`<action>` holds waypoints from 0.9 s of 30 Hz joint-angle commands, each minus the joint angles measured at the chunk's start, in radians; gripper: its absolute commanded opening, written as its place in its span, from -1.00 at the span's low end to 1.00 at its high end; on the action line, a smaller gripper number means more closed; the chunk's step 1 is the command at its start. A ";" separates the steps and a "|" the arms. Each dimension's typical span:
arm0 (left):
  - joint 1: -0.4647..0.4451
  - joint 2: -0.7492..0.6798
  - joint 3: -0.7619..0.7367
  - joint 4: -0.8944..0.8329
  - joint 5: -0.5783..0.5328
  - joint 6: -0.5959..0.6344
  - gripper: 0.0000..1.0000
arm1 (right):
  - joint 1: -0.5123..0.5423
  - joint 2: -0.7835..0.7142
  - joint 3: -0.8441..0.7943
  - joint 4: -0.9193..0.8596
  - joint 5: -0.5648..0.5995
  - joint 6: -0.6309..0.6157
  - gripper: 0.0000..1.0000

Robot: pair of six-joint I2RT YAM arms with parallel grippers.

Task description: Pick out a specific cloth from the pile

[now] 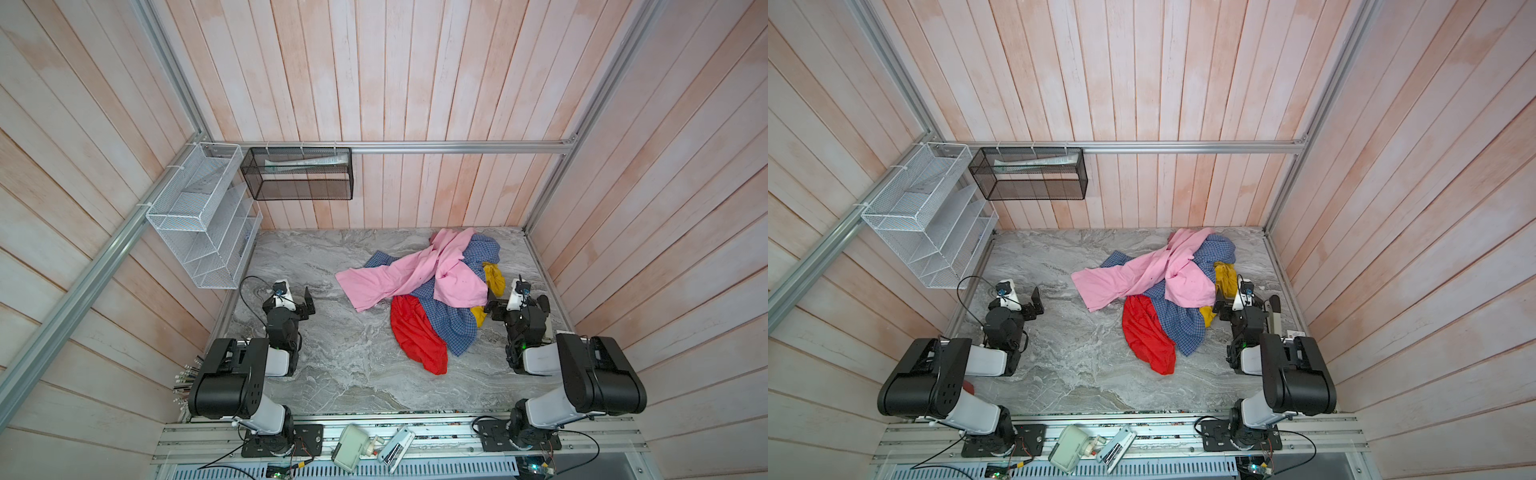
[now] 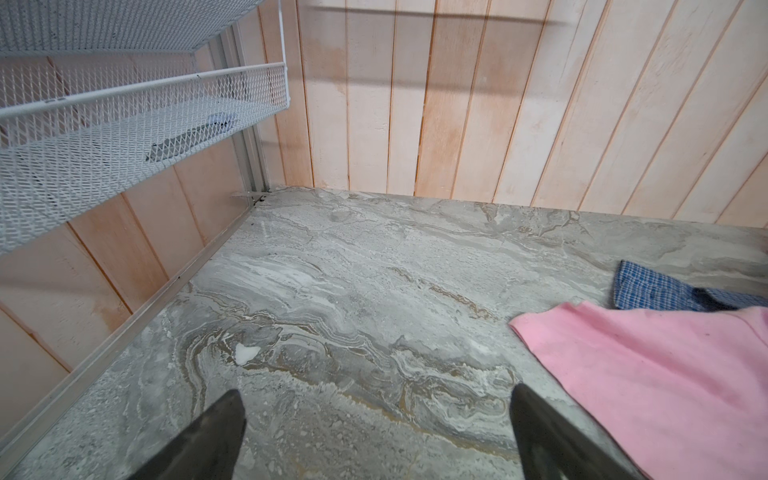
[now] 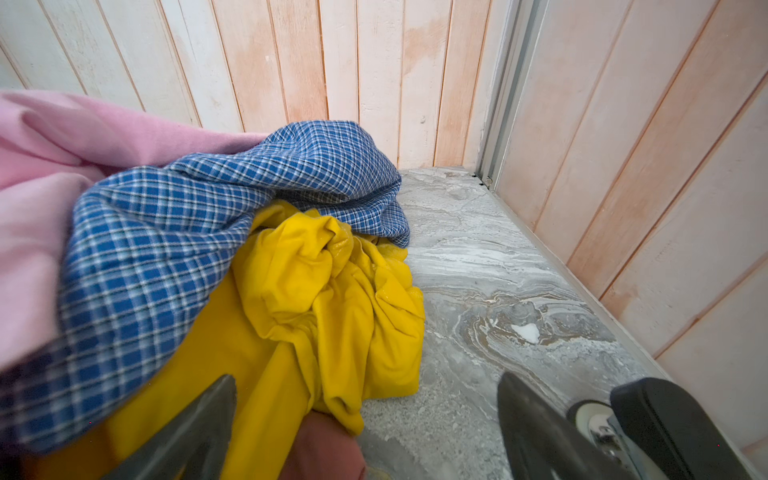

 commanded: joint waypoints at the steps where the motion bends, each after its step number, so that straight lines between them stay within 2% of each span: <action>1: 0.004 -0.006 0.015 -0.002 0.009 0.006 1.00 | -0.005 -0.007 0.016 -0.012 -0.007 -0.005 0.96; 3: 0.004 -0.013 0.017 0.009 0.002 0.006 1.00 | -0.004 -0.013 0.021 0.012 0.022 0.018 0.96; 4: 0.004 -0.048 0.041 -0.071 -0.007 0.005 1.00 | -0.004 -0.041 0.039 -0.032 0.026 0.019 0.96; 5: 0.004 -0.090 0.086 -0.212 -0.016 -0.005 1.00 | -0.006 -0.078 0.071 -0.135 0.035 0.030 0.96; 6: 0.005 -0.139 0.166 -0.421 -0.049 -0.052 1.00 | -0.011 -0.120 0.122 -0.258 0.060 0.063 0.95; 8: 0.013 -0.191 0.307 -0.733 -0.070 -0.136 1.00 | -0.033 -0.192 0.210 -0.498 0.070 0.136 0.95; 10: 0.014 -0.225 0.390 -0.905 -0.028 -0.162 1.00 | -0.049 -0.249 0.259 -0.622 0.066 0.208 0.95; 12: 0.010 -0.269 0.406 -0.977 0.018 -0.206 1.00 | -0.052 -0.307 0.305 -0.746 0.019 0.249 0.95; 15: 0.002 -0.353 0.368 -0.989 0.091 -0.252 1.00 | -0.050 -0.376 0.365 -0.886 -0.130 0.283 0.85; 17: -0.017 -0.398 0.342 -0.996 0.110 -0.282 1.00 | -0.035 -0.415 0.391 -0.959 -0.169 0.293 0.81; 20: -0.078 -0.437 0.327 -1.028 0.158 -0.287 1.00 | 0.022 -0.456 0.419 -1.039 -0.150 0.329 0.75; 27: -0.360 -0.399 0.404 -1.205 0.162 -0.239 1.00 | 0.300 -0.427 0.504 -1.200 0.016 0.318 0.75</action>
